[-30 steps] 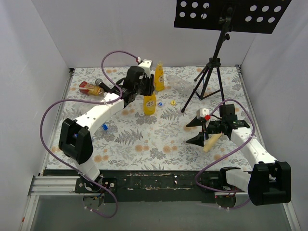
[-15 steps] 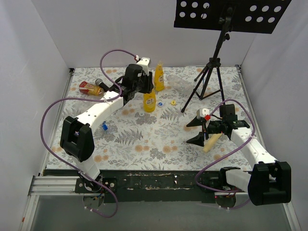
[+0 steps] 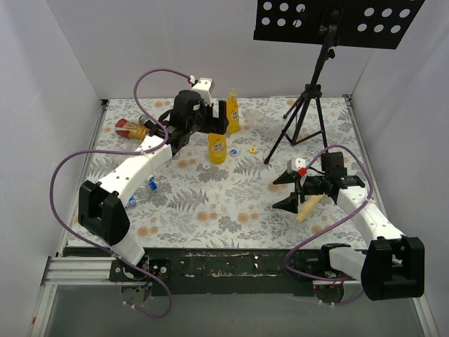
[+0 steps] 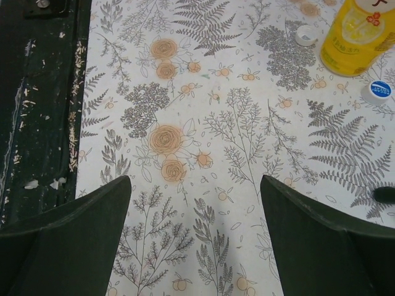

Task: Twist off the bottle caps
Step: Place the plastic bottle at the center of the board, then reset both arms

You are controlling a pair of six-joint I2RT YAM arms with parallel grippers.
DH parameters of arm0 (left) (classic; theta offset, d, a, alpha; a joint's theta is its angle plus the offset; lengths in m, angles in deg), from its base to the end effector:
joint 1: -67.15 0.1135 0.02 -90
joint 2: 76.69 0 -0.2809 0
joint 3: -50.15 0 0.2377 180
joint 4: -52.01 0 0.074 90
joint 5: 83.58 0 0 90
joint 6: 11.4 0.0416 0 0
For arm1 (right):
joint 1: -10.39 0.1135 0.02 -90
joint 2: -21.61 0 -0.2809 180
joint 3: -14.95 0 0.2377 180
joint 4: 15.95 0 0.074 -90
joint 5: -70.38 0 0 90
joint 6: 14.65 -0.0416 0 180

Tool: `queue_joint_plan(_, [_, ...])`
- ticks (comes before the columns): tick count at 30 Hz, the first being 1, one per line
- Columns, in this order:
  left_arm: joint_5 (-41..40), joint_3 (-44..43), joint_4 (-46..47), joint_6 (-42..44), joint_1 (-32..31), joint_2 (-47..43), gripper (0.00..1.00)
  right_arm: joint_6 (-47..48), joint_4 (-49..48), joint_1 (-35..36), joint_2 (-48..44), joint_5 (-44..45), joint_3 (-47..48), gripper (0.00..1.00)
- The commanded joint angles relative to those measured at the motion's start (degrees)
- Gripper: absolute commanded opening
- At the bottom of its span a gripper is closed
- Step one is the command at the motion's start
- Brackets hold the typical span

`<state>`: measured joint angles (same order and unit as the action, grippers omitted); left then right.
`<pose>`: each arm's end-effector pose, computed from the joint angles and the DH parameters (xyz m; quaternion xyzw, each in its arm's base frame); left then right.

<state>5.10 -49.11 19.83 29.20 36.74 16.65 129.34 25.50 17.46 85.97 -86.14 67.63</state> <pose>0.3252 -0.1897 0.3673 -0.1461 0.8366 -0.3312 0.4113 0.1795 0.0607 0.2462 -0.5524 0.5952 0.3720 0.4497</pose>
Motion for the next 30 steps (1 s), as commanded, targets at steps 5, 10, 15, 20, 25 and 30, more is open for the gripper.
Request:
queue_joint_plan(5, [1.23, 4.90, -1.69, -1.13, 0.88, -19.74, 0.98, -1.78, 1.39, -8.72, -5.90, 0.43, 3.15, 0.93])
queue_joint_plan(10, [3.96, 13.61, -2.30, -2.36, 1.85, -31.27, 0.98, -10.92, 1.89, -17.69, -9.51, 4.63, 10.07, 0.98])
queue_joint_plan(15, [2.64, 22.05, -2.83, -3.06, 2.03, -40.68, 0.98, -20.75, 9.55, -23.85, -10.65, 15.71, 24.23, 0.98])
queue_joint_plan(20, [2.11, 25.93, -4.23, -3.24, 2.03, -45.61, 0.98, -27.87, 7.72, -23.86, -17.93, 17.91, 23.82, 0.95])
queue_joint_plan(25, [2.11, 26.11, -6.25, -3.15, 2.03, -48.51, 0.98, -37.45, 2.80, -23.86, -23.13, 21.42, 21.36, 0.97])
queue_joint_plan(30, [2.82, 25.66, -8.80, -3.59, 2.03, -49.22, 0.98, -46.16, -1.43, -23.86, -28.75, 32.58, 19.33, 0.98])
